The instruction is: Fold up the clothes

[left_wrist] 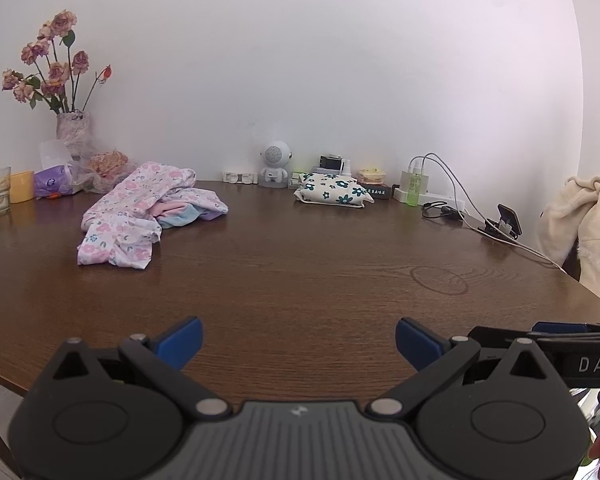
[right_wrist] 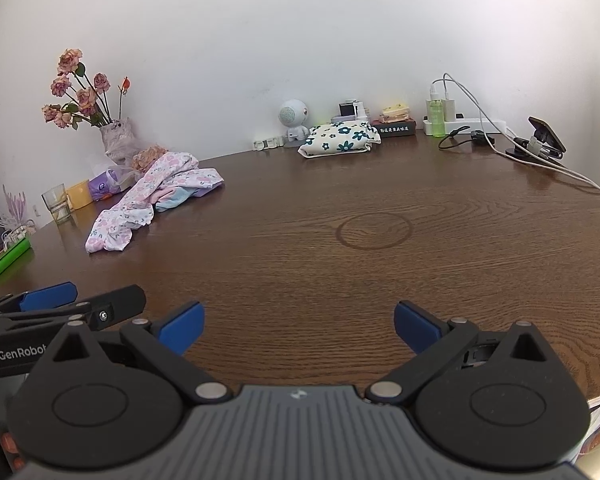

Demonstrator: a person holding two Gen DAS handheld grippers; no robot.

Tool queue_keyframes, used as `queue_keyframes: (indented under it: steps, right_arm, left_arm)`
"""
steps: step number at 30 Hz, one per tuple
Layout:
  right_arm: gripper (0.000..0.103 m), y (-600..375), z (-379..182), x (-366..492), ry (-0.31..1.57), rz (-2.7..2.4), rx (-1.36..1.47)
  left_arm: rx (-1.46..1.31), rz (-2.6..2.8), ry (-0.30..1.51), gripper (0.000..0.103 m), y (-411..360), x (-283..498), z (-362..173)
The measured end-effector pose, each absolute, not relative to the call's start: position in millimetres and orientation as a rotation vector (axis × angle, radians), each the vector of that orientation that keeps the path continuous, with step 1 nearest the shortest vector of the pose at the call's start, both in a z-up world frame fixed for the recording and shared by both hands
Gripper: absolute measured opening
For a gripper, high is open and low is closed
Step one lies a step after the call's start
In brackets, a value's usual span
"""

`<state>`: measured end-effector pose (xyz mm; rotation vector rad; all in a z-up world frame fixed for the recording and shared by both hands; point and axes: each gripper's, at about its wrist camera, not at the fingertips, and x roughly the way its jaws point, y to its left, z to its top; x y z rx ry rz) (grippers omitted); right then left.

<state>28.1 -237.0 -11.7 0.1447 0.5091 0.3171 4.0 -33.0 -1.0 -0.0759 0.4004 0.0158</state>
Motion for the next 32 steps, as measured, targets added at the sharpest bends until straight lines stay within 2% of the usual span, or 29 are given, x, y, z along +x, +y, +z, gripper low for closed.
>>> queue_keyframes:
  steps: [32]
  right_arm:
    - [0.103,-235.5,-17.1,33.7,0.516,0.308,0.135]
  left_arm:
    - [-0.085,0.001,0.403,0.103,-33.8,13.6,-4.6]
